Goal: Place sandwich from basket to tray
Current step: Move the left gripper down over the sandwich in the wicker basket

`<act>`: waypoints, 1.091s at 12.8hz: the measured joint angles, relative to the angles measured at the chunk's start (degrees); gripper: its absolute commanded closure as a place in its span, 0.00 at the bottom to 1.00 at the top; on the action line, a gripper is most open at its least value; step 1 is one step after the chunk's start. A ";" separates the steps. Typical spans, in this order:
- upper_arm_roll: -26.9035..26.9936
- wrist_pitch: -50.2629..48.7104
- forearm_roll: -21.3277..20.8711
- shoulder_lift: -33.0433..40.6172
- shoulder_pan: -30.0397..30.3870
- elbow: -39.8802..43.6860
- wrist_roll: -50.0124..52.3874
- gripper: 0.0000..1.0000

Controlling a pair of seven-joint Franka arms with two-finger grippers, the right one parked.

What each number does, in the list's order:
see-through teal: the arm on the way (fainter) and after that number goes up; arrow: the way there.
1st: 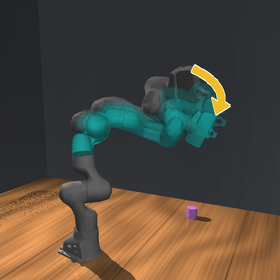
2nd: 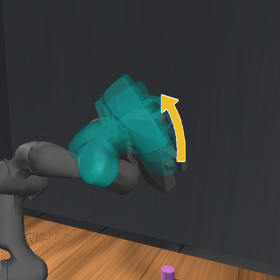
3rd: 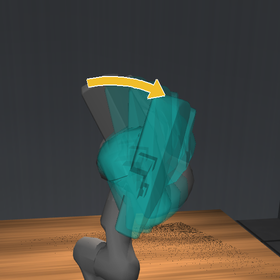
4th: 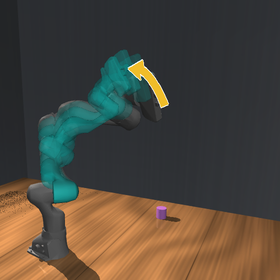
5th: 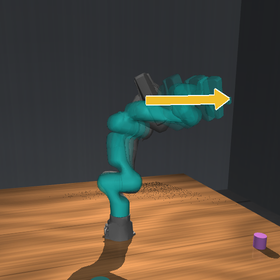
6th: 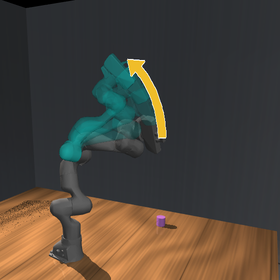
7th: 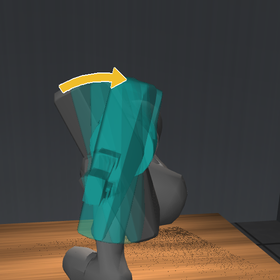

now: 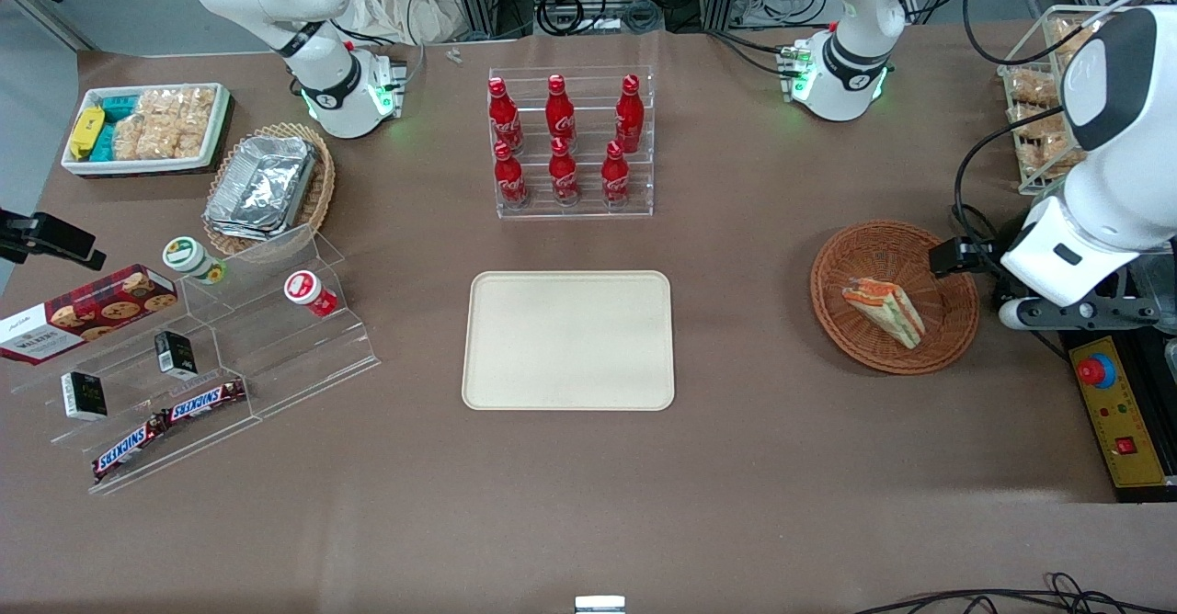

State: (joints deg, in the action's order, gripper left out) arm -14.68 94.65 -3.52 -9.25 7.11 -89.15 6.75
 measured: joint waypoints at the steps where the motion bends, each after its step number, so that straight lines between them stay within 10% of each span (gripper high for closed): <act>1: 0.05 0.00 0.00 -0.32 0.08 0.26 0.00 0.00; 6: -0.06 -0.11 0.01 -1.96 0.43 0.45 1.71 0.00; 14: -0.17 18.71 -0.01 -2.81 0.29 -17.00 35.02 0.00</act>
State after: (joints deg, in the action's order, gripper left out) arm -14.85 113.36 -3.53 -12.06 7.40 -106.15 41.77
